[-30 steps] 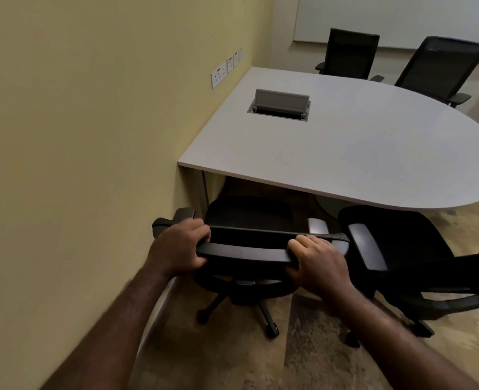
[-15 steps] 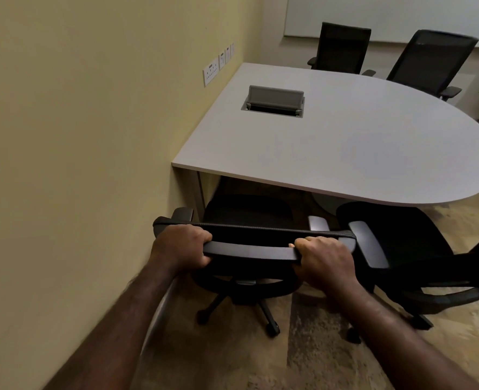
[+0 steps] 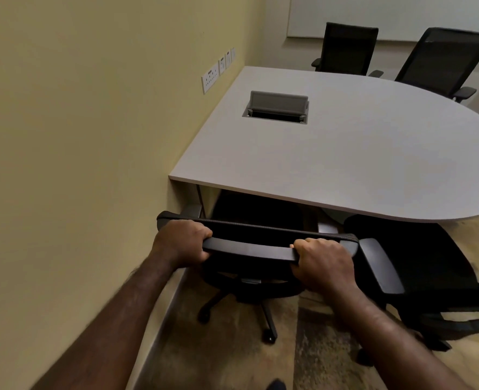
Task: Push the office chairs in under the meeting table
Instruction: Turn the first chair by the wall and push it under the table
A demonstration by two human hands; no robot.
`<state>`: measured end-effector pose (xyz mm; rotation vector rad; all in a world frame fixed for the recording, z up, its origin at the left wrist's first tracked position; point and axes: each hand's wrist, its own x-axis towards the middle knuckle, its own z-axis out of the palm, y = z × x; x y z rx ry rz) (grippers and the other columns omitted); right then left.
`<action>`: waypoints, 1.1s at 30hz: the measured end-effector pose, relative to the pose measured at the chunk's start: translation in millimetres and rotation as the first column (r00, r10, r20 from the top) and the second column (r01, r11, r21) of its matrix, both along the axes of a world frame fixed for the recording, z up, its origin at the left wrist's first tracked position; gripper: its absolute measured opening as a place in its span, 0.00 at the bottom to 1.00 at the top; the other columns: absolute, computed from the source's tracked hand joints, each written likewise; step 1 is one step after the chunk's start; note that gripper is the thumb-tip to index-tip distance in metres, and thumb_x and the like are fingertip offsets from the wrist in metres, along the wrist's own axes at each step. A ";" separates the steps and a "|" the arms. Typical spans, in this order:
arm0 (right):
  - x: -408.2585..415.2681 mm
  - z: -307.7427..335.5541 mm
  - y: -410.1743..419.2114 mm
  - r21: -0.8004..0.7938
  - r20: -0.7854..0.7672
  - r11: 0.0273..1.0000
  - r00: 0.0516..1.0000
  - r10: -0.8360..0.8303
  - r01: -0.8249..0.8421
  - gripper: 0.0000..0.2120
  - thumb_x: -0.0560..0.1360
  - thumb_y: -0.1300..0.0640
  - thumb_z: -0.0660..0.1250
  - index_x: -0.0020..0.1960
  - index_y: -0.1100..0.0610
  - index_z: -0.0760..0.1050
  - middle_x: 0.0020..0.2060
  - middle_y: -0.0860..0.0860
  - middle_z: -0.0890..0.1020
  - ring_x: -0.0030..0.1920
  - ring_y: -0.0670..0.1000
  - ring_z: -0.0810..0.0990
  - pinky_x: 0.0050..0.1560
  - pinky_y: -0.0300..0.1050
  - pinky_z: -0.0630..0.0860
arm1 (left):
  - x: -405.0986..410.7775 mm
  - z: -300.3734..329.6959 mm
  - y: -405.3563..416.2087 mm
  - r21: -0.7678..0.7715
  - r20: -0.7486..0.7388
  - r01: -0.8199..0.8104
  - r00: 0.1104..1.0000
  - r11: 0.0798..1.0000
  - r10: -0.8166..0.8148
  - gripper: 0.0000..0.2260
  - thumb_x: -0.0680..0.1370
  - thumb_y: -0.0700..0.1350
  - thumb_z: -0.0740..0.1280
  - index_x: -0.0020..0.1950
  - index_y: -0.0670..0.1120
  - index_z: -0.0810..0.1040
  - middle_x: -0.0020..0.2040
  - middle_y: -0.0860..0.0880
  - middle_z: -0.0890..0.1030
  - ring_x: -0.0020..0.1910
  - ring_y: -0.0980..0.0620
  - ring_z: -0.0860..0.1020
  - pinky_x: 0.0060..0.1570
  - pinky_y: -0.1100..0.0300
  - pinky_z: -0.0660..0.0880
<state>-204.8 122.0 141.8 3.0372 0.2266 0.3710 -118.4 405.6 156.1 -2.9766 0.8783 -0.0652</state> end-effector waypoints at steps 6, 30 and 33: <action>28.2 -5.2 -13.8 0.015 0.039 1.000 0.999 -0.002 0.001 0.11 0.65 0.48 0.74 0.33 0.51 0.73 0.24 0.48 0.75 0.24 0.52 0.74 0.26 0.43 0.63 | 32.1 -4.1 -10.7 -0.023 0.018 0.018 1.000 1.000 -0.017 0.09 0.68 0.53 0.68 0.42 0.49 0.79 0.40 0.51 0.81 0.41 0.47 0.80 0.35 0.58 0.69; 133.0 11.9 -41.1 0.071 -0.108 0.997 0.994 -0.009 0.016 0.10 0.74 0.49 0.60 0.47 0.53 0.76 0.43 0.51 0.83 0.45 0.58 0.81 0.41 0.49 0.73 | 141.2 -0.7 -46.0 -0.012 0.041 -0.001 0.999 1.000 0.001 0.08 0.68 0.51 0.70 0.43 0.48 0.80 0.42 0.51 0.83 0.44 0.47 0.80 0.36 0.58 0.66; 146.5 10.8 -37.0 0.068 -0.105 0.998 0.994 -0.010 0.018 0.10 0.75 0.49 0.60 0.48 0.52 0.76 0.44 0.51 0.83 0.45 0.57 0.81 0.41 0.49 0.72 | 158.7 -2.0 -42.5 -0.025 0.041 0.004 0.999 1.000 -0.003 0.08 0.67 0.50 0.71 0.41 0.47 0.79 0.40 0.50 0.83 0.42 0.45 0.80 0.35 0.58 0.66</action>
